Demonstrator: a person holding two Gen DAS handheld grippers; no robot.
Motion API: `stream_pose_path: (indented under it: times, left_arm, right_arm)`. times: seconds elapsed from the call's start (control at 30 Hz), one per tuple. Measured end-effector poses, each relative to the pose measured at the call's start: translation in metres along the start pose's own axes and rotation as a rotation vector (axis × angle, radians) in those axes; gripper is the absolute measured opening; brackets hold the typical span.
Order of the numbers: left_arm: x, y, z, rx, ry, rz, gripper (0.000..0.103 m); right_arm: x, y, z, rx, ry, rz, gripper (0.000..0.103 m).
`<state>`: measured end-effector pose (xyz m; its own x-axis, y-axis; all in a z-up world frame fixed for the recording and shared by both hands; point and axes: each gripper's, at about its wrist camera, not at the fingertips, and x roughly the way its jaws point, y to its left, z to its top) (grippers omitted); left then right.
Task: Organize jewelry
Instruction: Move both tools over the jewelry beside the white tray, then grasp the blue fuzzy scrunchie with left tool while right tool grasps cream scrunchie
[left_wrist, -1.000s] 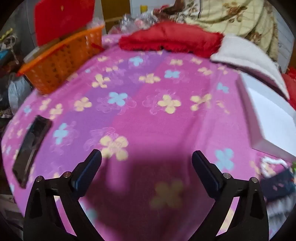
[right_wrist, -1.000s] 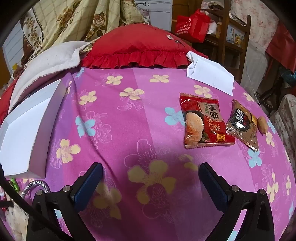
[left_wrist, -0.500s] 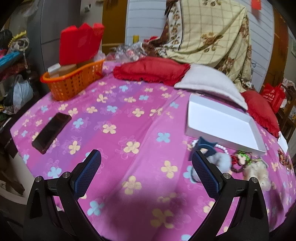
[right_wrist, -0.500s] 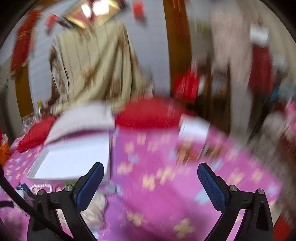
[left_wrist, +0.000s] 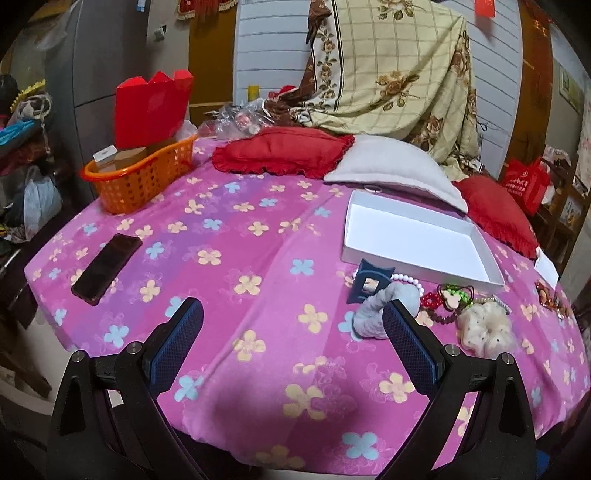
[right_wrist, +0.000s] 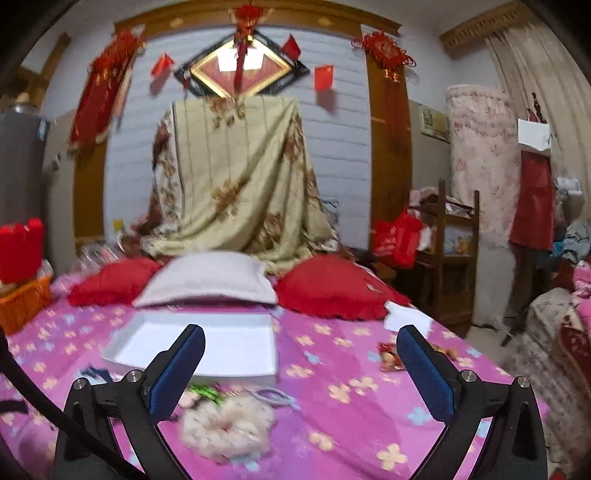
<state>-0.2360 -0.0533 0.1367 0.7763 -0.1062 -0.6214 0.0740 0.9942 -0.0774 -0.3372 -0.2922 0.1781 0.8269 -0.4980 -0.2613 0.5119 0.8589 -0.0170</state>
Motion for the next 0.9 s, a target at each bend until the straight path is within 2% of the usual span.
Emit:
stream_pose_path:
  times: [0.13, 0.23, 0.33, 0.53, 0.7, 0.9]
  left_arm:
    - [0.01, 0.001, -0.003, -0.004, 0.023, -0.015, 0.098]
    - [0.022, 0.0, -0.005, 0.004, 0.061, -0.005, 0.098]
    - [0.027, -0.008, -0.01, 0.019, 0.064, 0.006, 0.098]
    - [0.041, -0.027, -0.019, 0.071, 0.104, -0.08, 0.095]
    - [0.056, -0.048, -0.02, 0.134, 0.159, -0.119, 0.095]
    - [0.078, -0.059, -0.012, 0.14, 0.192, -0.149, 0.094]
  right_arm:
    - [0.044, -0.003, -0.026, 0.015, 0.265, 0.15, 0.102]
    - [0.063, -0.004, -0.043, 0.031, 0.36, 0.19, 0.098]
    - [0.083, -0.005, -0.057, 0.037, 0.431, 0.213, 0.095]
    - [0.101, -0.016, -0.086, 0.092, 0.52, 0.256, 0.082]
    - [0.109, -0.018, -0.091, 0.108, 0.552, 0.287, 0.082]
    - [0.121, -0.014, -0.089, 0.111, 0.572, 0.312, 0.082]
